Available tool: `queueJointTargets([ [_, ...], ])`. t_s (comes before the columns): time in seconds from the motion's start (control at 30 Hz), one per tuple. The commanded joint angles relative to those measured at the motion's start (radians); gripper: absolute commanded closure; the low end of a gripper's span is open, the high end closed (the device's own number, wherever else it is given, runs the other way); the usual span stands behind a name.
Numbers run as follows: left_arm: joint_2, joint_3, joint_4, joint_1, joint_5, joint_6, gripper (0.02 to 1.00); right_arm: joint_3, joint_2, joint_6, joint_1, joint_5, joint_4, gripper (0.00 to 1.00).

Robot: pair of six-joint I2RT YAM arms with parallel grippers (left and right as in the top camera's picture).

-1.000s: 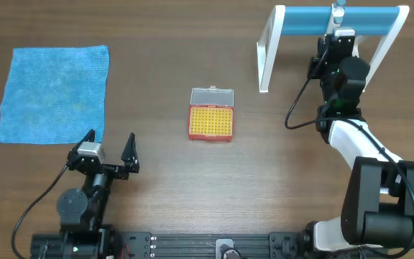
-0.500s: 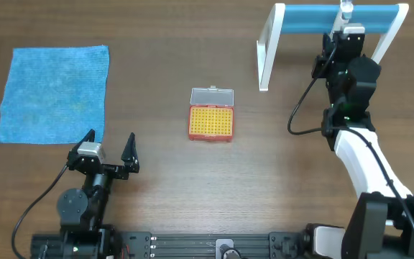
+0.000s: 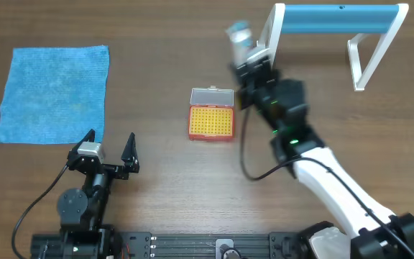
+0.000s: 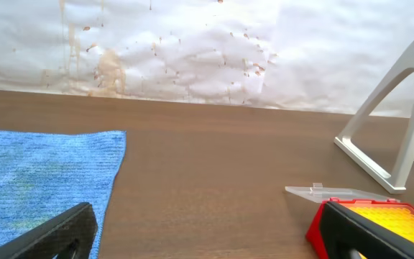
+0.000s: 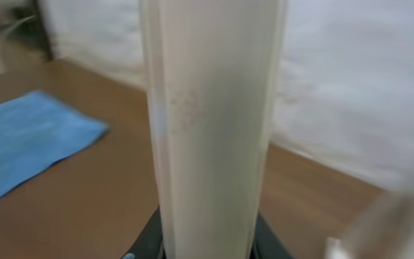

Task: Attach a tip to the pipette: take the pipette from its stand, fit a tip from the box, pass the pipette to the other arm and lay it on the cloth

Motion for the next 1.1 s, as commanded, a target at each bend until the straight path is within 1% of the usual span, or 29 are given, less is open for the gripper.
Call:
queueJointTargets([
  [0.03, -0.006, -0.004, -0.002, 0.001, 0.011, -0.010, 0.023, -0.013, 0.077, -0.148, 0.098, -0.043, 0.064, 0.928],
  [0.07, -0.006, -0.004, -0.002, 0.001, 0.011, -0.009, 0.023, -0.013, 0.089, -0.156, 0.107, -0.043, 0.094, 0.925],
  [0.2, -0.006, -0.004, -0.002, 0.001, 0.011, -0.010, 0.023, -0.014, 0.204, -0.158, 0.192, -0.043, 0.421, 0.930],
  [0.27, -0.006, -0.004, -0.002, 0.001, 0.011, -0.009, 0.023, -0.014, 0.287, -0.157, 0.224, -0.042, 0.525, 0.928],
  [0.37, -0.006, -0.004, -0.002, 0.001, 0.011, -0.010, 0.023, -0.014, 0.359, -0.135, 0.235, -0.042, 0.536, 0.930],
  [0.53, -0.006, -0.004, -0.002, 0.001, 0.011, -0.010, 0.023, -0.014, 0.373, 0.027, 0.239, -0.043, 0.562, 0.928],
  [0.57, -0.006, -0.004, -0.002, 0.001, 0.011, -0.009, 0.023, -0.014, 0.373, 0.041, 0.237, -0.043, 0.568, 0.930],
  [0.77, -0.006, -0.004, -0.002, 0.001, 0.011, -0.010, 0.023, -0.053, 0.373, 0.045, 0.228, -0.043, 0.642, 0.930],
  [0.93, -0.006, -0.004, -0.002, 0.001, 0.011, -0.010, 0.023, -0.147, 0.369, 0.129, 0.227, -0.043, 0.687, 0.928],
  [1.1, -0.006, -0.004, -0.002, 0.001, 0.011, -0.009, 0.023, -0.174, 0.340, 0.129, 0.219, -0.042, 0.692, 0.928],
])
